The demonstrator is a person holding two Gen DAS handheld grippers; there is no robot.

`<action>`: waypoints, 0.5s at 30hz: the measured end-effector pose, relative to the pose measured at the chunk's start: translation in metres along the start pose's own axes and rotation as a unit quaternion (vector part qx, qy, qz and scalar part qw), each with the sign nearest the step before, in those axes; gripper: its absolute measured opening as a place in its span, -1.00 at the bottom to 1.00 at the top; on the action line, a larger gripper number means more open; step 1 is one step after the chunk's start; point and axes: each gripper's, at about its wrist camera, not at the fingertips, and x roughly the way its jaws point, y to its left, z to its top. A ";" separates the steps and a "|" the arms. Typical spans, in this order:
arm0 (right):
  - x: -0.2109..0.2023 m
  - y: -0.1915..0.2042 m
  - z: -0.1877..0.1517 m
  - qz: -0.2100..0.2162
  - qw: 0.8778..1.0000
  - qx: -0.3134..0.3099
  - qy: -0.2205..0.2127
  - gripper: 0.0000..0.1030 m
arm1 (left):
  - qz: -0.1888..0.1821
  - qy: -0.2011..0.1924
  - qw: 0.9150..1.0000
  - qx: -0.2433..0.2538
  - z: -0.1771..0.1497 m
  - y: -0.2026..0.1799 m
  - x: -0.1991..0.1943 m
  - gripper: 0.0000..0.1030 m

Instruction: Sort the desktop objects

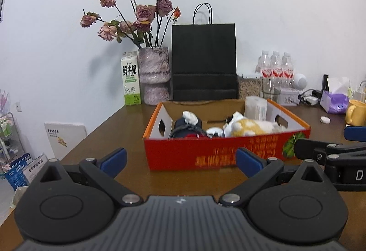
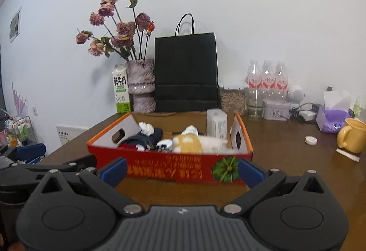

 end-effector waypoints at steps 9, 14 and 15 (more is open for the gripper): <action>-0.025 0.009 -0.022 -0.003 0.999 0.006 0.032 1.00 | 0.022 0.031 0.999 -0.016 -0.025 0.003 -0.029 1.00; -0.036 0.014 -0.035 0.000 0.999 0.004 0.047 1.00 | 0.024 0.045 0.999 -0.018 -0.036 0.005 -0.039 1.00; -0.038 0.015 -0.037 0.001 0.999 0.003 0.050 1.00 | 0.025 0.048 0.998 -0.017 -0.038 0.005 -0.040 1.00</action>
